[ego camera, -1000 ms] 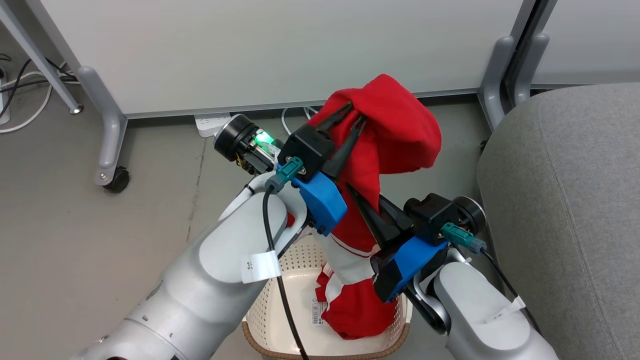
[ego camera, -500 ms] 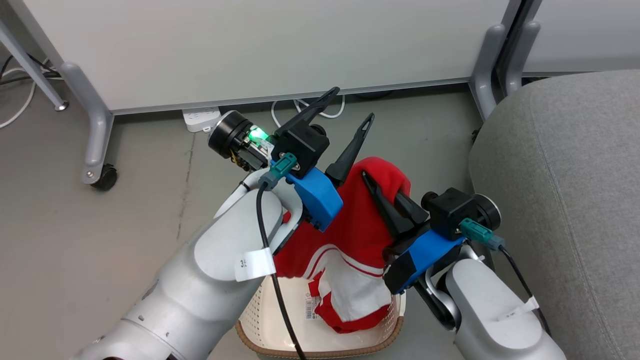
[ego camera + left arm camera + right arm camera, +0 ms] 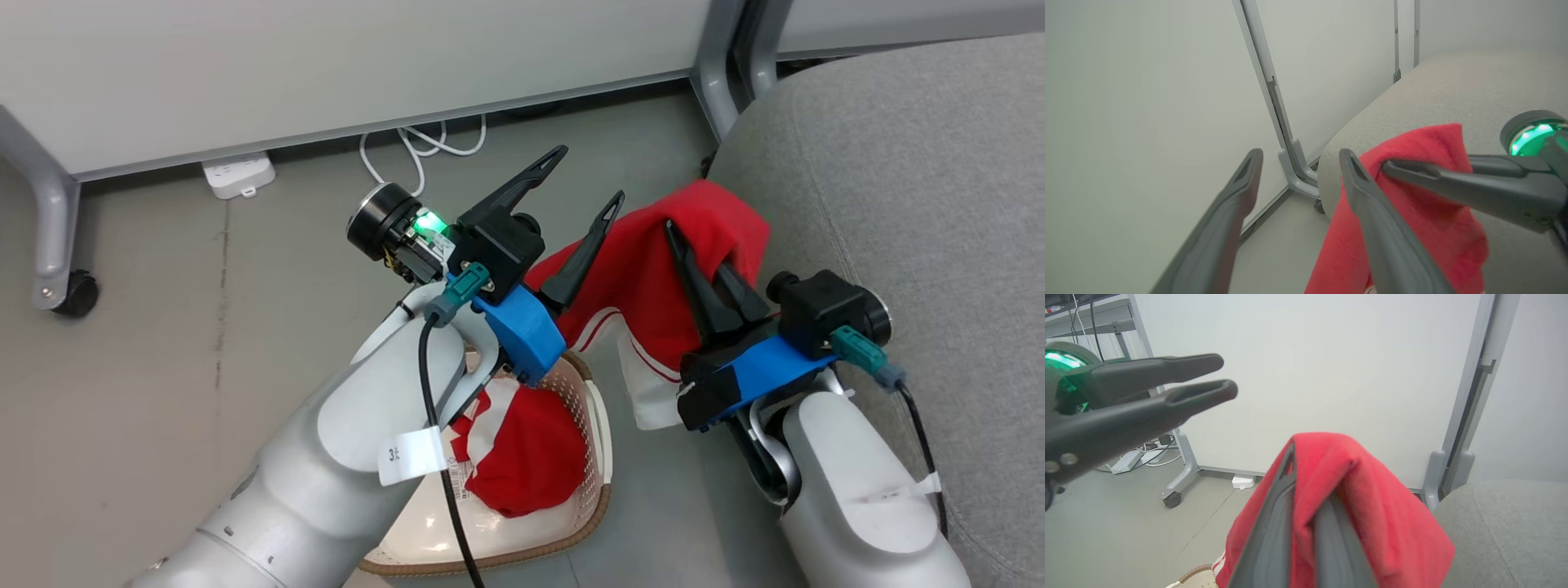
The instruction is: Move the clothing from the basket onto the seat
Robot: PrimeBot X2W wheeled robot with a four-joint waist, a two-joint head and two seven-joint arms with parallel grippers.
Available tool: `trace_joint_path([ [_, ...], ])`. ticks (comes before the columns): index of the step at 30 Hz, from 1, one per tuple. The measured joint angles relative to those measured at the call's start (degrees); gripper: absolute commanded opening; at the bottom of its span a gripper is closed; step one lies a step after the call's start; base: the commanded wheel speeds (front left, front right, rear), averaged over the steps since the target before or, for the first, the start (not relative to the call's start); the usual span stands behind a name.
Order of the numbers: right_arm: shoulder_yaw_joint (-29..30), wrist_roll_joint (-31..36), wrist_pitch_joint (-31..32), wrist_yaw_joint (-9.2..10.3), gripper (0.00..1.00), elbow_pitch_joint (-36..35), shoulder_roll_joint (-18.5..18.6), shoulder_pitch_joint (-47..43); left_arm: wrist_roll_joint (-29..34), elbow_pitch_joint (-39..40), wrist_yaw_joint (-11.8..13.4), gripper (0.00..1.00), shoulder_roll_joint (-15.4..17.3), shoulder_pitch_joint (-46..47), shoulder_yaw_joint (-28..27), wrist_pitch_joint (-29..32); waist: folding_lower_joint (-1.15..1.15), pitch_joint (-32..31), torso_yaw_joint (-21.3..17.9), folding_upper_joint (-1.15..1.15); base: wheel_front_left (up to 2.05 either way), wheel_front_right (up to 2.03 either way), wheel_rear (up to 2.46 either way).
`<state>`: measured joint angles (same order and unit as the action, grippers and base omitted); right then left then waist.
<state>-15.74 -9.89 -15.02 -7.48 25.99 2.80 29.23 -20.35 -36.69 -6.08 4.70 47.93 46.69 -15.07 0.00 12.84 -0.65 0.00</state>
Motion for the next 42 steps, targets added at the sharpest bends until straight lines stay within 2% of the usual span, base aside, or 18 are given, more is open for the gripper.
trace_joint_path([
  [12,8.71,3.69,0.0,-0.01,0.0,-7.37,0.04,-2.42,2.26,3.49,-0.55,1.0,0.67,-1.88,2.87,0.0,0.0,3.82,-7.83,0.0,0.0,0.0,0.0],
  [27,16.78,2.6,0.0,0.0,0.0,-15.25,0.07,-8.57,2.98,6.31,-1.01,1.0,1.49,-3.96,7.76,0.02,0.0,6.6,-17.51,0.0,0.0,0.0,0.0],
  [34,18.9,1.05,0.0,0.0,0.0,-16.6,0.08,-11.89,2.85,6.79,-1.02,1.0,1.82,-4.87,9.27,0.13,0.0,7.98,-19.94,0.0,0.0,0.0,0.0],
  [42,19.02,0.13,0.01,0.0,0.0,-17.03,0.07,-12.73,2.35,7.0,-1.0,1.0,2.41,-5.07,9.46,0.19,0.0,8.62,-20.74,0.0,0.0,0.0,0.0],
])
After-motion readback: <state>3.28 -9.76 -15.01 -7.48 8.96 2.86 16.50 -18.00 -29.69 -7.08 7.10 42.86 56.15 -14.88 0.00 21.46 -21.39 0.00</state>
